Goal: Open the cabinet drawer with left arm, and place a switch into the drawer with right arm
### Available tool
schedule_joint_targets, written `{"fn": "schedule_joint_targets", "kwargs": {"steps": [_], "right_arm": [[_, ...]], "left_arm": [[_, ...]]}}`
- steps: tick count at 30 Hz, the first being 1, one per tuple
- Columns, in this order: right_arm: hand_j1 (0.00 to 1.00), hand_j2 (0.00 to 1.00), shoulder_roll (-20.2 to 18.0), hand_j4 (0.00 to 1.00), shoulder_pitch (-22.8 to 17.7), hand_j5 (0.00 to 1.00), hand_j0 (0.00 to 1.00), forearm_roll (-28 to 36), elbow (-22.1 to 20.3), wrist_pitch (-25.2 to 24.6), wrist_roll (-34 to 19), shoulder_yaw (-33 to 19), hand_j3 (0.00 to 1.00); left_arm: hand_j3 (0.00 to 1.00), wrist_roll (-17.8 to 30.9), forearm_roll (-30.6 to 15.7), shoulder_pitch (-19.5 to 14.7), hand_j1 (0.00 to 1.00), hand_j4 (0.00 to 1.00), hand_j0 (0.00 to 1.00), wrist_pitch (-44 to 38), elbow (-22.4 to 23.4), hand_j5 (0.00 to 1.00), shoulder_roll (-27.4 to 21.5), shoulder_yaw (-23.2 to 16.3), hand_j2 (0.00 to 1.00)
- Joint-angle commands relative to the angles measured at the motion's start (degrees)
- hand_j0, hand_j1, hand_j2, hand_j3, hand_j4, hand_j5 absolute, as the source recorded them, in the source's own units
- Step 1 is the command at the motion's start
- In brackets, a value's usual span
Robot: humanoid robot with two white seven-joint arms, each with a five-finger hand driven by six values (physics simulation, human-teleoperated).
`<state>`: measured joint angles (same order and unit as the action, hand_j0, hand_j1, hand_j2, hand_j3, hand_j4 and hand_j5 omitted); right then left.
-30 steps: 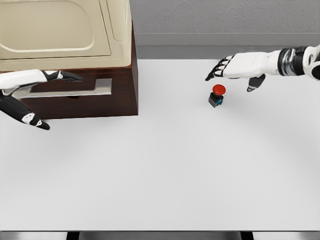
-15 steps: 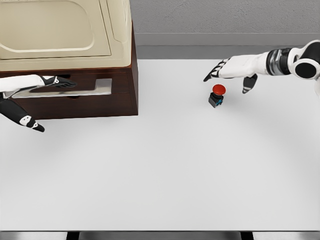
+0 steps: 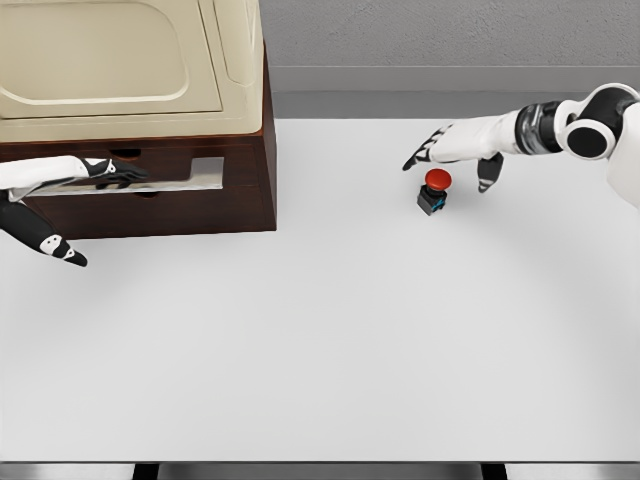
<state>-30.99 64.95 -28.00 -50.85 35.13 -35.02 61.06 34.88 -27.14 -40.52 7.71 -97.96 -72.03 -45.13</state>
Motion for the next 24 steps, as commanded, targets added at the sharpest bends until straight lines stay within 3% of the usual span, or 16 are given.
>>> {"fn": "schedule_joint_targets", "kwargs": {"steps": [1, 24], "right_arm": [[1.00, 1.00, 0.1, 1.00, 0.0, 1.00, 1.00, 0.2, -0.1, -0.1, 0.0, 0.0, 1.00], [1.00, 1.00, -0.3, 1.00, -0.2, 1.00, 1.00, 0.3, -1.1, -0.1, 0.0, 1.3, 1.00]], "left_arm": [[1.00, 0.1, 0.3, 0.0, 1.00, 1.00, 1.00, 0.3, 0.0, 1.00, -0.1, -1.0, 1.00], [1.00, 0.1, -0.2, 0.5, 1.00, 1.00, 1.00, 8.8, -0.6, 1.00, -4.7, -5.2, 1.00]]}}
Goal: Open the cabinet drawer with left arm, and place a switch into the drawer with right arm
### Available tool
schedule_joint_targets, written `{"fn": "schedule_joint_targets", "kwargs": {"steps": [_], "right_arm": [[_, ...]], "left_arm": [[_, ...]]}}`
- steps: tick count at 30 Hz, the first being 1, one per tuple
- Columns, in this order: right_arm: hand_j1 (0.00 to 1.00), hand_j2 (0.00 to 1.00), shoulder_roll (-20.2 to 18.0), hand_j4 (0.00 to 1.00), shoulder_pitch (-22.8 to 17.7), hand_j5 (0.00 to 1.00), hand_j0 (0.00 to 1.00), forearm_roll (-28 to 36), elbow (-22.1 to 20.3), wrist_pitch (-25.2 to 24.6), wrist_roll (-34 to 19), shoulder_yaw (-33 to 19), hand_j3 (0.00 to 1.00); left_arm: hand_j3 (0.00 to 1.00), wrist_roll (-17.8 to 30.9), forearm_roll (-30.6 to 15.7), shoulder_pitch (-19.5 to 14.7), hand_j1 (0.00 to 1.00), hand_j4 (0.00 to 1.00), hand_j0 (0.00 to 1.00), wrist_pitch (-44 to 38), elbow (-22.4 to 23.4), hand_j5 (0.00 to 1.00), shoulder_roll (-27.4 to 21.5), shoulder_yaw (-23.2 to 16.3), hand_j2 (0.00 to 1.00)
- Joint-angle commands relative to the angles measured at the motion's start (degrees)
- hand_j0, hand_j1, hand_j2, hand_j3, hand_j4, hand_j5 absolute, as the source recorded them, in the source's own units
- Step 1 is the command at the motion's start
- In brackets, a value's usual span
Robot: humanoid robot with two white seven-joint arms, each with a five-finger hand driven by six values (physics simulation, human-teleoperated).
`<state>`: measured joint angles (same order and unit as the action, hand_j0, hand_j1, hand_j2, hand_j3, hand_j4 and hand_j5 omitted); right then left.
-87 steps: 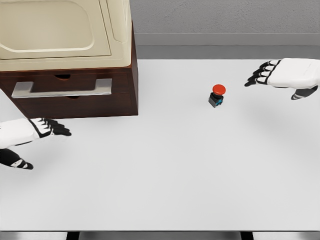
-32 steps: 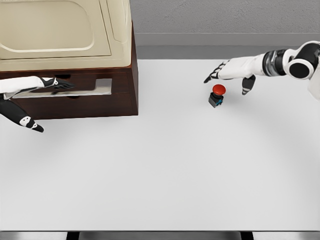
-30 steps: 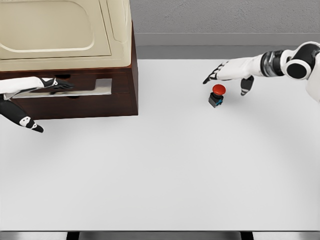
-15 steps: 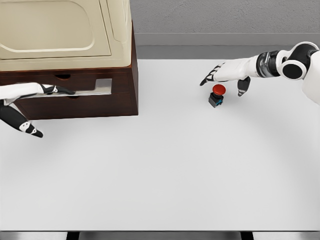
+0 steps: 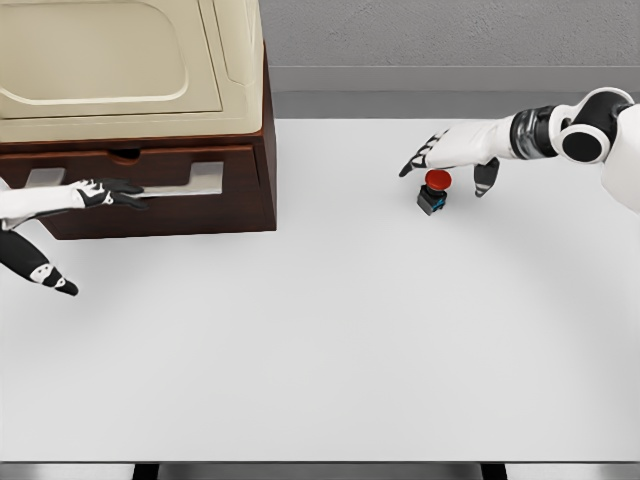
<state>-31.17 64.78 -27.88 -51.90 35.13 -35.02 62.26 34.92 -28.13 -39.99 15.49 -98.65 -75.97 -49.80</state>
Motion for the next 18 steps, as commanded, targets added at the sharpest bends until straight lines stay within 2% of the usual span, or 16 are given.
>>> {"fn": "schedule_joint_targets", "kwargs": {"steps": [1, 4, 10, 14, 18], "right_arm": [[1.00, 1.00, -0.1, 1.00, 0.0, 1.00, 1.00, 0.2, 0.0, -0.1, 0.0, 0.1, 1.00], [1.00, 1.00, 0.0, 1.00, 0.0, 1.00, 1.00, 0.2, -0.2, -0.1, 0.0, 0.4, 1.00], [0.89, 0.89, 0.1, 0.89, 0.0, 0.89, 0.89, 0.2, -0.3, -0.1, 0.0, 0.8, 0.89], [0.95, 0.95, -0.1, 0.95, 0.0, 0.95, 0.95, 0.2, -0.3, -0.1, 0.0, 0.4, 0.95], [0.95, 0.95, -0.2, 0.95, 0.0, 0.95, 0.95, 0.3, 0.0, -0.1, 0.0, 0.4, 0.95]], "left_arm": [[1.00, 0.1, 0.8, 0.0, 1.00, 1.00, 1.00, 1.9, 0.0, 1.00, -1.3, -1.0, 1.00], [1.00, 0.1, 0.8, 0.0, 1.00, 1.00, 1.00, 3.4, -0.5, 1.00, -2.1, -2.1, 1.00], [1.00, 0.1, 0.7, 0.0, 1.00, 1.00, 1.00, 5.5, -1.1, 1.00, -3.8, -3.2, 1.00], [1.00, 0.1, 0.7, 0.0, 1.00, 1.00, 1.00, 6.4, -1.5, 1.00, -4.8, -3.3, 1.00], [1.00, 0.1, 0.2, 0.0, 1.00, 1.00, 1.00, 8.1, -2.0, 1.00, -6.4, -4.1, 1.00]]}}
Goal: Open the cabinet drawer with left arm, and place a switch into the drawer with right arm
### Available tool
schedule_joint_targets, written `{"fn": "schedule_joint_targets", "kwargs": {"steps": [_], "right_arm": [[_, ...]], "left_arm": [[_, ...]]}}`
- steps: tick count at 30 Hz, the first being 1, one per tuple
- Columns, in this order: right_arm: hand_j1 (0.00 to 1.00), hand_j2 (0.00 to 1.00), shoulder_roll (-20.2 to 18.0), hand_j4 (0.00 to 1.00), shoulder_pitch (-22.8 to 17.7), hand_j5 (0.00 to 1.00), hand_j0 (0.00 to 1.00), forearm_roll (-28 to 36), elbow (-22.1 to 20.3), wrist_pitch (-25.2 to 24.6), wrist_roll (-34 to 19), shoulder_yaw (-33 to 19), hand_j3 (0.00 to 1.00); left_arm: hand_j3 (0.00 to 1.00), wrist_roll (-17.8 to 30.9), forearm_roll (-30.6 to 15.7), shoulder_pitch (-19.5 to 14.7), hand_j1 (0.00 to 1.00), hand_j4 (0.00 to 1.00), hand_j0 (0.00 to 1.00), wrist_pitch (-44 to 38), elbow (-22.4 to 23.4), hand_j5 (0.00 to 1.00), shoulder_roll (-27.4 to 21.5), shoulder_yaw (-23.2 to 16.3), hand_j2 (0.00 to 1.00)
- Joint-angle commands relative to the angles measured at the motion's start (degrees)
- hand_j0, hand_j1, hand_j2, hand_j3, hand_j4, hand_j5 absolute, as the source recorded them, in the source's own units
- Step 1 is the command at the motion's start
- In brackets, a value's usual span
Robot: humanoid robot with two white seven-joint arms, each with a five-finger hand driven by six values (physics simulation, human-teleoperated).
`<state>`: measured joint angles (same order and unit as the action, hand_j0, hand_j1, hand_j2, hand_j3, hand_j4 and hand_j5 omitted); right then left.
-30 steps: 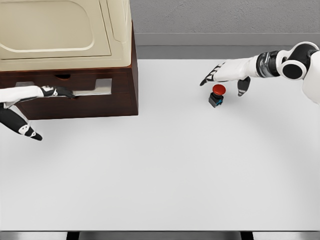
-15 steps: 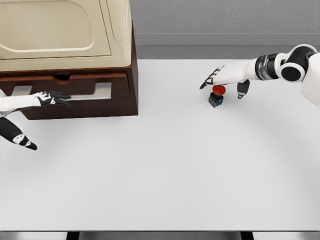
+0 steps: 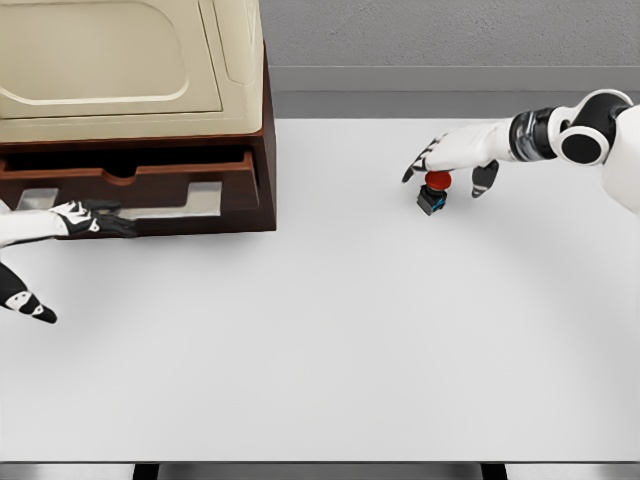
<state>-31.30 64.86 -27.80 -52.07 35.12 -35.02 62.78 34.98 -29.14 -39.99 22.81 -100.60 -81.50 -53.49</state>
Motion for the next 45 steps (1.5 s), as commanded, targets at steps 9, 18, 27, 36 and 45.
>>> {"fn": "schedule_joint_targets", "kwargs": {"steps": [9, 18, 27, 36, 45], "right_arm": [[0.94, 0.94, 0.0, 0.94, -0.1, 0.94, 0.94, 0.2, 0.1, -0.1, 0.0, 0.1, 0.94], [0.92, 0.92, 0.1, 0.92, -0.1, 0.92, 0.92, 0.2, 0.1, -0.1, 0.0, 0.1, 0.92], [0.73, 0.73, 0.2, 0.73, -0.1, 0.73, 0.73, 0.6, 0.1, -0.1, 0.0, 0.1, 0.73], [0.74, 0.74, 0.2, 0.74, -0.1, 0.74, 0.74, 0.6, 0.1, -0.1, 0.0, 0.1, 0.74], [0.73, 0.73, 0.3, 0.73, -0.1, 0.73, 0.73, 0.6, 0.1, -0.1, 0.0, 0.1, 0.73]], "left_arm": [[1.00, 0.0, 0.9, -0.1, 1.00, 1.00, 1.00, 5.8, -0.2, 1.00, -3.1, -2.8, 1.00], [1.00, 0.0, -2.1, -0.2, 1.00, 1.00, 1.00, 9.0, -0.4, 1.00, -5.0, -2.8, 1.00], [1.00, 0.0, -3.7, -0.2, 1.00, 1.00, 1.00, 11.5, -0.4, 1.00, -6.4, -2.8, 1.00], [1.00, 0.0, -8.6, -0.8, 1.00, 1.00, 1.00, 12.2, -0.4, 1.00, -7.8, -2.3, 1.00], [1.00, 0.0, -10.2, -2.3, 1.00, 1.00, 1.00, 12.2, -0.5, 1.00, -4.4, -1.2, 1.00]]}}
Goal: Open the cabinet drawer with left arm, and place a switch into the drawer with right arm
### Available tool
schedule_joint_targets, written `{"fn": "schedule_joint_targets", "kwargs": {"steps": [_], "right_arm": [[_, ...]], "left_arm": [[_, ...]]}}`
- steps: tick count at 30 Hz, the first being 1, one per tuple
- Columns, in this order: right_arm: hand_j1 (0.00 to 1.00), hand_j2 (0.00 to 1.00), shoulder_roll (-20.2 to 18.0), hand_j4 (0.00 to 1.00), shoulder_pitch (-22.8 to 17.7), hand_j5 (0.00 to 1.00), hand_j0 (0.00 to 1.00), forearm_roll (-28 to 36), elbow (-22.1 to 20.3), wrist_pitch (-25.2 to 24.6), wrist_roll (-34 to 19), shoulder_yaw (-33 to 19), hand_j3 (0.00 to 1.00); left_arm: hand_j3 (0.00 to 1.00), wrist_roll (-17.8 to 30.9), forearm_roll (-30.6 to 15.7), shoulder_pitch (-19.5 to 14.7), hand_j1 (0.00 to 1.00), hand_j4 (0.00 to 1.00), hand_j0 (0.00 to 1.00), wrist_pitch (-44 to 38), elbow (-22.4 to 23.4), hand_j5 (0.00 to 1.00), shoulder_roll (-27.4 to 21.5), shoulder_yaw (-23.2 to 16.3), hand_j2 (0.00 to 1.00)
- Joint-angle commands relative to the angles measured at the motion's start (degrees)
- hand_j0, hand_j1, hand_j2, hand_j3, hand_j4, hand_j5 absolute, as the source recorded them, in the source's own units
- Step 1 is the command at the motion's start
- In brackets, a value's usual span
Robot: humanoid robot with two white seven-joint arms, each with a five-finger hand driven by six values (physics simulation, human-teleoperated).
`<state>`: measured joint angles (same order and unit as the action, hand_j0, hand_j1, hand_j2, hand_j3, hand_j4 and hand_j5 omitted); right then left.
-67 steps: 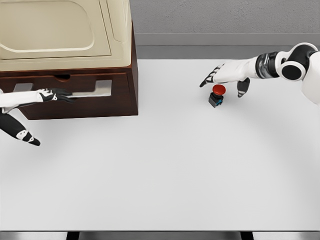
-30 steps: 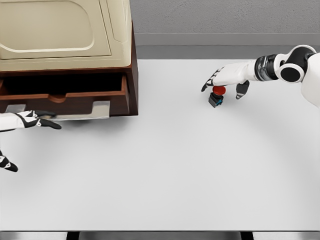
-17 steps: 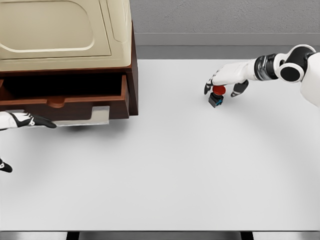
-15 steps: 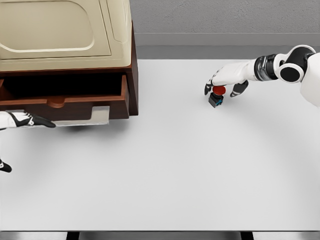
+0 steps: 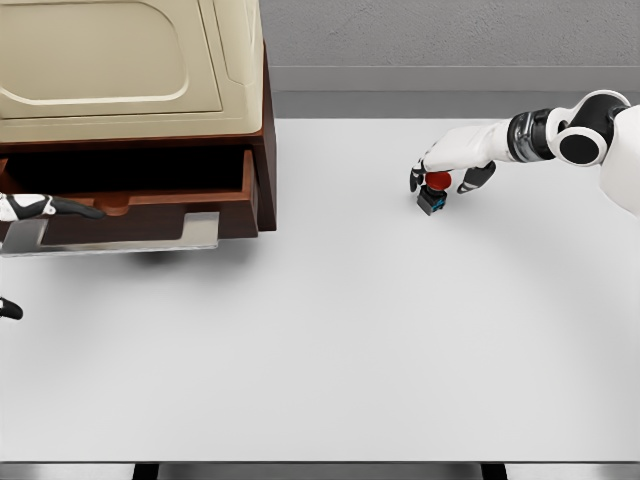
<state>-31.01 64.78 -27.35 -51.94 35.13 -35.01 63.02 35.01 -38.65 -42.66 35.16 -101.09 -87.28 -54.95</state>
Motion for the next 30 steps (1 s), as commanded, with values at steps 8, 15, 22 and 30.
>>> {"fn": "schedule_joint_targets", "kwargs": {"steps": [8, 15, 22, 30], "right_arm": [[0.70, 0.70, 0.0, 0.70, 0.0, 0.70, 0.70, 0.2, 0.0, -0.1, 0.0, -0.1, 0.70], [0.70, 0.70, 0.0, 0.70, -0.1, 0.70, 0.70, 0.2, 0.0, -0.1, 0.0, -0.2, 0.70], [0.62, 0.62, 0.0, 0.62, -0.1, 0.62, 0.62, 0.3, 0.0, -0.1, 0.0, -0.2, 0.62], [0.60, 0.60, 0.0, 0.60, -0.3, 0.60, 0.60, 0.3, 0.0, -0.1, 0.0, -0.1, 0.60]], "left_arm": [[1.00, 0.0, -0.2, -0.7, 1.00, 1.00, 1.00, -0.2, 0.0, 1.00, -1.6, -0.1, 1.00], [1.00, 0.0, -0.2, -0.8, 1.00, 1.00, 1.00, -0.2, 0.1, 1.00, -5.0, 1.7, 1.00], [1.00, 0.0, -0.9, -2.9, 1.00, 1.00, 1.00, -0.2, 0.5, 1.00, -4.7, 6.2, 1.00], [1.00, 0.0, -2.9, -2.9, 1.00, 1.00, 1.00, -0.2, 3.0, 1.00, -4.9, 7.4, 1.00]]}}
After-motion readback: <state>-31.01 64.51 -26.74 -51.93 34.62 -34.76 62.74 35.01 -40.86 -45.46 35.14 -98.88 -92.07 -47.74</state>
